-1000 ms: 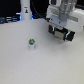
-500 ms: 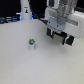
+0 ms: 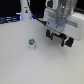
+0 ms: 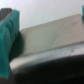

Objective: Open the kcup holder, insert the kcup into the holder, and close the kcup holder

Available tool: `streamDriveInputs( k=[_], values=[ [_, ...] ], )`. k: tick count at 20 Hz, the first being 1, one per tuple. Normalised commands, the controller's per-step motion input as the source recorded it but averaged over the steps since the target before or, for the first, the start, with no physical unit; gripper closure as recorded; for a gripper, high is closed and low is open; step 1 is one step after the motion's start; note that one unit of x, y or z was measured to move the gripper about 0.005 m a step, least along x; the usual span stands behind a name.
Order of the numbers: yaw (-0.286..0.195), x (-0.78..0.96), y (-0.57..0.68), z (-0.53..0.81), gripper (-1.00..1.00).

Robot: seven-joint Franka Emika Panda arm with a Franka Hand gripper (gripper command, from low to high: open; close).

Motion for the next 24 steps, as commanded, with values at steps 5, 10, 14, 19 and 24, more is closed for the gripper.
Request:
streamDriveInputs(
  k=[5,10,14,19,24],
  values=[
    [-0.164,0.04,-0.21,0.44,-1.0],
    [-0.276,-0.09,-0.35,0.28,-1.0],
    [-0.249,-0.23,-0.4,0.13,-1.0],
    [-0.237,-0.34,-0.41,0.0,-1.0],
    [-0.227,-0.39,-0.44,-0.07,-1.0]
  ],
)
